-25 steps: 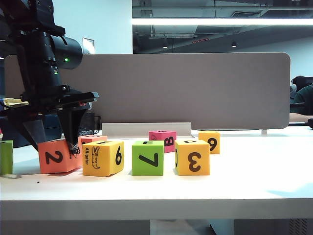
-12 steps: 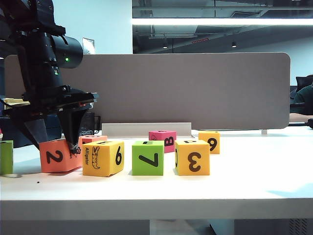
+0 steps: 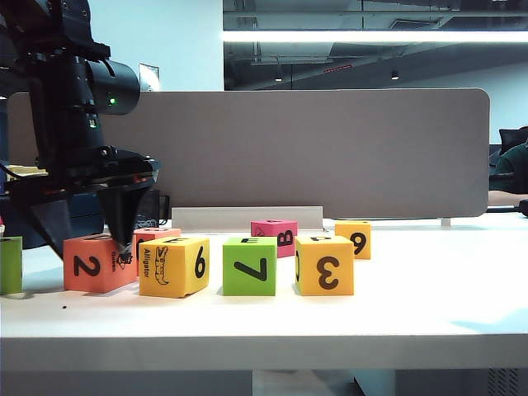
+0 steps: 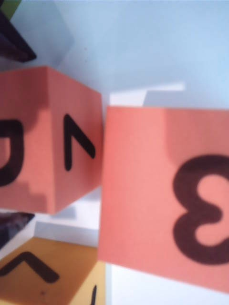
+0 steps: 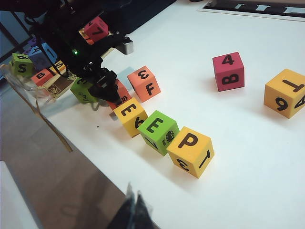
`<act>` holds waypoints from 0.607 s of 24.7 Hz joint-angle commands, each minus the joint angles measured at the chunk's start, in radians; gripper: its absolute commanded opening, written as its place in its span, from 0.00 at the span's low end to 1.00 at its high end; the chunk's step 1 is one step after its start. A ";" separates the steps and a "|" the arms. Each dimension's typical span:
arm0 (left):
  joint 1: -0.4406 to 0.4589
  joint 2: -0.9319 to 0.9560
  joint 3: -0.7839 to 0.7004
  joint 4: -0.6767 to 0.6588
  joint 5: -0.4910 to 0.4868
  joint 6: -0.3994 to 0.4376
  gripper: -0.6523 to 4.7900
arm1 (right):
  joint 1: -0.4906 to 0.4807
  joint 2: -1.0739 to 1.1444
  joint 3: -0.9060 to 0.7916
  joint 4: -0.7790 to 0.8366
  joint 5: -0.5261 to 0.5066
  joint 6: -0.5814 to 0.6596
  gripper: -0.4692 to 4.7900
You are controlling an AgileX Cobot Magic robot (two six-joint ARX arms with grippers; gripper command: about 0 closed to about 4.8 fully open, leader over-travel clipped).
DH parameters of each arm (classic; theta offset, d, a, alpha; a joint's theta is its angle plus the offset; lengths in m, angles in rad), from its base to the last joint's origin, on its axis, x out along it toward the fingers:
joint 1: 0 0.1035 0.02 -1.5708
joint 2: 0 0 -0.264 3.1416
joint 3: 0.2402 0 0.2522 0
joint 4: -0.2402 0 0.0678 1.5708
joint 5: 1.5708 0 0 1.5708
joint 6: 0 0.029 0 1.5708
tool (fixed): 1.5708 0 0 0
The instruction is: Select the appropriate blocks from the scattered letter blocks on the table and arrange them in a row to spell out "DEEP".
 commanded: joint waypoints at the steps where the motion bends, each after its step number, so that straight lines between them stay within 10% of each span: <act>1: 0.001 -0.006 0.002 0.003 -0.002 0.003 0.81 | 0.000 -0.001 0.005 0.009 -0.004 0.000 0.09; 15: 0.001 -0.118 0.003 -0.034 0.088 0.002 0.81 | 0.000 0.000 0.005 0.010 0.000 0.000 0.09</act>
